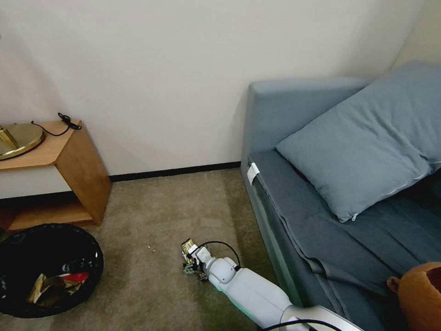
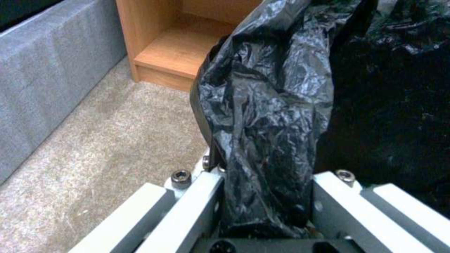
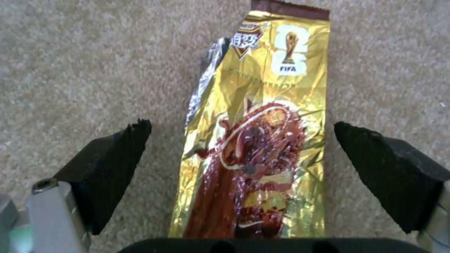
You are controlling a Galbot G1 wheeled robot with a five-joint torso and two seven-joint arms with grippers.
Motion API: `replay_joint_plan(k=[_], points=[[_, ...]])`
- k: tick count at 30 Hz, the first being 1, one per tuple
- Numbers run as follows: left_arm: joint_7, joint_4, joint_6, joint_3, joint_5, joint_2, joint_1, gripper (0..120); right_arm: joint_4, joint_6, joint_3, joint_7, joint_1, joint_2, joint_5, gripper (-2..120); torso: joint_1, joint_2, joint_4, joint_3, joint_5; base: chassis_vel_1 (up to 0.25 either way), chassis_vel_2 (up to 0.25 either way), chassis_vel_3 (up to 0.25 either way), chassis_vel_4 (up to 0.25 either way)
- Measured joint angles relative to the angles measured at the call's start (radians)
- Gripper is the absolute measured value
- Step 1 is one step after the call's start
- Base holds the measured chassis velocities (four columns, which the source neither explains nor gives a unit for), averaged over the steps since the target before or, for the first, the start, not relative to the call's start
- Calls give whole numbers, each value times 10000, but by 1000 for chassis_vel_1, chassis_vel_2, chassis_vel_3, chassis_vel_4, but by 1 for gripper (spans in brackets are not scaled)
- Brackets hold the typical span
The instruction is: Pick up the trash bin, then pick up the garbage on the floor and place it into the trash bin.
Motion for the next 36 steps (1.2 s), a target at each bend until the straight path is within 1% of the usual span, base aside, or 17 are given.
replay_joint_plan(k=[9, 11, 17, 19, 20, 21, 22, 24, 25, 26, 27, 28, 31, 32, 34, 35, 36], points=[[14, -14, -51, 3, -51, 19, 29, 3, -360, 187, 295, -234, -86, 149, -306, 98, 0, 0, -1, 0, 0, 0, 0, 0, 0], [22, -14, -77, 3, -63, 26, 53, 3, -535, 298, 425, -342, -103, 254, -460, 94, 0, 1, -3, -1, 0, 0, 0, 0, 0], [47, 0, -132, 0, -75, 30, 112, 3, -752, 407, 595, -477, -122, 382, -656, 90, -1, 1, -3, -2, 0, 0, 0, 0, 0], [55, 4, -157, -6, -81, 29, 139, 3, -805, 429, 652, -560, -145, 419, -708, 83, -1, 2, -4, -2, 0, 0, 0, 0, 0], [55, 4, -157, -6, -81, 29, 139, 3, -805, 429, 652, -560, -145, 419, -708, 83, -1, 2, -4, -2, 0, 0, 0, 0, 0], [61, 4, -162, -13, -85, 30, 152, 3, -830, 441, 679, -599, -159, 435, -738, 80, -1, 2, -5, -3, 0, 0, 0, 0, 0], [66, 4, -165, -23, -94, 29, 162, 3, -864, 460, 721, -642, -177, 453, -776, 76, -1, 3, -4, -3, 1, 0, 0, 0, 0], [67, 4, -168, -29, -97, 30, 163, 3, -883, 474, 747, -671, -193, 460, -791, 74, -1, 3, -3, -3, 3, 0, 0, 0, 0], [68, 4, -171, -35, -100, 29, 164, 3, -907, 492, 780, -707, -219, 465, -806, 69, -1, 4, -4, -4, 4, 0, 0, 0, 0], [68, 4, -171, -35, -100, 29, 164, 3, -907, 492, 780, -707, -219, 465, -806, 69, -1, 4, -4, -4, 4, 0, 0, 0, 0], [69, 4, -175, -38, -102, 30, 164, 3, -928, 514, 819, -757, -241, 467, -829, 64, -1, 4, -3, -3, 5, 0, 0, 0, 0], [69, 4, -175, -38, -102, 30, 164, 3, -928, 514, 819, -757, -241, 467, -829, 64, -1, 4, -3, -3, 5, 0, 0, 0, 0], [70, -7, -176, -39, -117, 31, 153, 3, -936, 534, 873, -831, -299, 470, -856, 53, -2, 5, -1, -3, 5, 0, 0, 0, 0], [70, -7, -176, -39, -117, 31, 153, 3, -936, 534, 873, -831, -299, 470, -856, 53, -2, 5, -1, -3, 5, 0, 0, 0, 0], [71, -17, -177, -42, -140, 34, 144, 3, -936, 535, 883, -860, -315, 471, -858, 44, -2, 5, 2, -2, 7, 0, 0, 0, 0], [71, -17, -177, -42, -140, 34, 144, 3, -936, 535, 883, -860, -315, 471, -858, 44, -2, 5, 2, -2, 7, 0, 0, 0, 0], [71, -17, -177, -47, -147, 35, 145, 3, -936, 536, 887, -866, -318, 471, -859, 42, -1, 3, 6, -2, 7, 0, 0, 0, 0]])
